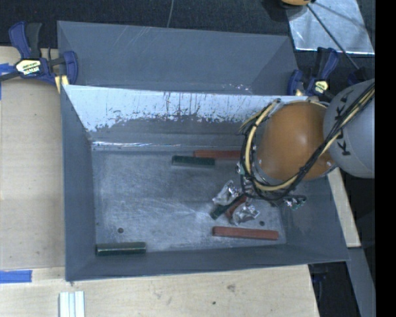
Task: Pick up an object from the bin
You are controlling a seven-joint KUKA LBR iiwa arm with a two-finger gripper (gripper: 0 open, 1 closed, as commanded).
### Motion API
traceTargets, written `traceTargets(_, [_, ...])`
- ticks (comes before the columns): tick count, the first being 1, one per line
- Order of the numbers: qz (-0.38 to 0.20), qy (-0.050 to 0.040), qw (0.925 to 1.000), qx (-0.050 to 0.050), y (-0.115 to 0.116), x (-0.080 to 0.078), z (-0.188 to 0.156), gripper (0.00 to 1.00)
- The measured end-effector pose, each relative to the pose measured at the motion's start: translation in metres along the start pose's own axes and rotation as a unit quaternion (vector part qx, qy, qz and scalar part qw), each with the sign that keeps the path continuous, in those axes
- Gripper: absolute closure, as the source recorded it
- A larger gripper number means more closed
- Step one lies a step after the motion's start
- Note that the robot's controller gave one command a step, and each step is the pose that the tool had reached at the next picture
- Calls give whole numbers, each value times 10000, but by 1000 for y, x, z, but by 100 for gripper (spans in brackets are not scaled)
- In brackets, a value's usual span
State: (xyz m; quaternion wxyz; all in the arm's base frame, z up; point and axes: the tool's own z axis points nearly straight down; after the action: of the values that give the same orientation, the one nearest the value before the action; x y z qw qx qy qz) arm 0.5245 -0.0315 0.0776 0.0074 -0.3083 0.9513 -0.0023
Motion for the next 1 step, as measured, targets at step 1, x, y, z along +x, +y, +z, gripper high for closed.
traceTargets(1, [0, 0, 10000, 0, 0, 0, 0, 100])
